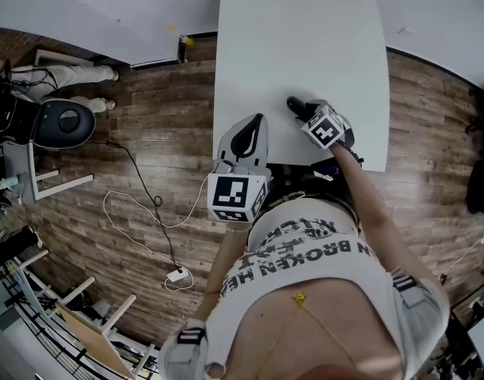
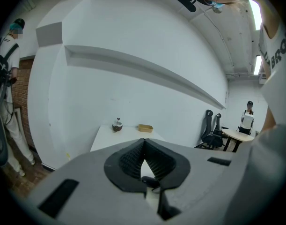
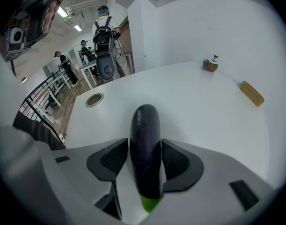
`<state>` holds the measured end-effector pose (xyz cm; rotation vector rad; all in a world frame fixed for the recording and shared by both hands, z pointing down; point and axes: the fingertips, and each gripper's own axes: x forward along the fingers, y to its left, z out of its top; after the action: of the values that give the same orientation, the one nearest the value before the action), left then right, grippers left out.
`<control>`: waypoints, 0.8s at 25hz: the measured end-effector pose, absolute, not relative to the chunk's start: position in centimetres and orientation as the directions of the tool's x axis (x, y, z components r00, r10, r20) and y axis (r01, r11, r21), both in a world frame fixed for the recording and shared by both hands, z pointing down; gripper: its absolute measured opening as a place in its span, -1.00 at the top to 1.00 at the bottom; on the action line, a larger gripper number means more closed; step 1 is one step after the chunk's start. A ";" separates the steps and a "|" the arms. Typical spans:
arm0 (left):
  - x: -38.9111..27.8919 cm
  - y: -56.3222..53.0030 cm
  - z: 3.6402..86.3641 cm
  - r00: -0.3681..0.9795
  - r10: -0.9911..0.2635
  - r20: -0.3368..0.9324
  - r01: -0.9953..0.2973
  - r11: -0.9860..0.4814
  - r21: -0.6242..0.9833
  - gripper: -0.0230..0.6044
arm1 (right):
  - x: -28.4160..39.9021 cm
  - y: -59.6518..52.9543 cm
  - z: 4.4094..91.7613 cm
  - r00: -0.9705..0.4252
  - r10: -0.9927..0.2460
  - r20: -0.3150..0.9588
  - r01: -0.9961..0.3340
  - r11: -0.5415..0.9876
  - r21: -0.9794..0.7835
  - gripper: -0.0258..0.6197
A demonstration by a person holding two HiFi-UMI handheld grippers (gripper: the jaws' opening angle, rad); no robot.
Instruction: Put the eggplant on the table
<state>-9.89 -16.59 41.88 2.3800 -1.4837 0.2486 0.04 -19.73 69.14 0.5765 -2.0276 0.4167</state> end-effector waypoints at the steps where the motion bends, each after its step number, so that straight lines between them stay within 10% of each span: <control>1: -9.9 -16.6 41.9 0.444 -0.839 0.314 -0.896 -0.407 0.180 0.93 | 0.0 -19.7 69.2 -0.433 -0.229 0.872 -0.553 0.831 -0.056 0.25; 20: -10.3 -15.9 41.2 0.445 -0.844 0.301 -0.895 -0.410 0.175 0.93 | 0.8 -20.2 68.3 -0.391 -0.282 0.876 -0.551 0.834 0.023 0.14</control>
<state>-10.28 -15.87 41.21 2.3917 -1.4898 0.2361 0.85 -20.20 68.31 0.6149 -1.9978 0.3331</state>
